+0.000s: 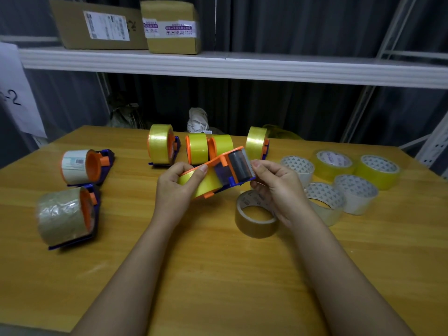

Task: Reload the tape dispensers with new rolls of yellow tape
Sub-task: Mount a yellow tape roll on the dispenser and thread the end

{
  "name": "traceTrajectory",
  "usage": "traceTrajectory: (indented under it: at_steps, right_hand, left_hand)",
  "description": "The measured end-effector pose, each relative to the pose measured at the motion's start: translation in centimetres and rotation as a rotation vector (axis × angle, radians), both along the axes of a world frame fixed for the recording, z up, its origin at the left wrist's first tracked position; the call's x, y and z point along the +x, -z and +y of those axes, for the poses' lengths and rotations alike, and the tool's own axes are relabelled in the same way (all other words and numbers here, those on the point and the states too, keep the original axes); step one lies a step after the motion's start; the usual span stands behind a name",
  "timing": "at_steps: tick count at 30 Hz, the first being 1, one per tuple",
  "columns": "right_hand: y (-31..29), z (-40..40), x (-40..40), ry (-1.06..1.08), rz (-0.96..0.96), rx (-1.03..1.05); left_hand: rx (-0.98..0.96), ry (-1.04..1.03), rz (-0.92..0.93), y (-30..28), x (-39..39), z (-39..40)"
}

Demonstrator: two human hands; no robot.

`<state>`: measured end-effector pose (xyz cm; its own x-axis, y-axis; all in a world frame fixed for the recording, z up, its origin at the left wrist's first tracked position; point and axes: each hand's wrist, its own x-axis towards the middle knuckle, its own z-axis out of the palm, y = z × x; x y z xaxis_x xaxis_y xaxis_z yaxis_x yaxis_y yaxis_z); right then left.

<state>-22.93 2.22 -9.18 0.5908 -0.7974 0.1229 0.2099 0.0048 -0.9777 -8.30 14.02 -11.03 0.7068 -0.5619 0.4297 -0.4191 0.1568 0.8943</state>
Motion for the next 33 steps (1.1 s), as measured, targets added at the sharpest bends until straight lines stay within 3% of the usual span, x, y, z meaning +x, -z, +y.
traceTrajectory:
  at_steps: [12,16,18,23,33]
  right_hand:
    - [-0.11,0.22,0.10,0.102,0.065,-0.277]
    - [0.42,0.32,0.25,0.036,0.243,-0.390]
    - [0.49,0.50,0.38,0.056,0.240,-0.414]
    - [-0.32,0.27,-0.25,0.039,-0.054,-0.401]
    - [0.47,0.23,0.56,-0.048,-0.002,-0.129]
  left_hand:
    - [-0.002,-0.004,0.083,0.24,0.18,-0.08]
    - [-0.057,-0.010,0.110,-0.09,-0.14,-0.29]
    - [-0.084,-0.014,0.117,-0.20,-0.20,-0.40]
    - [-0.052,0.006,0.111,0.01,-0.05,-0.67]
    - [-0.022,0.012,0.214,0.29,-0.06,-1.01]
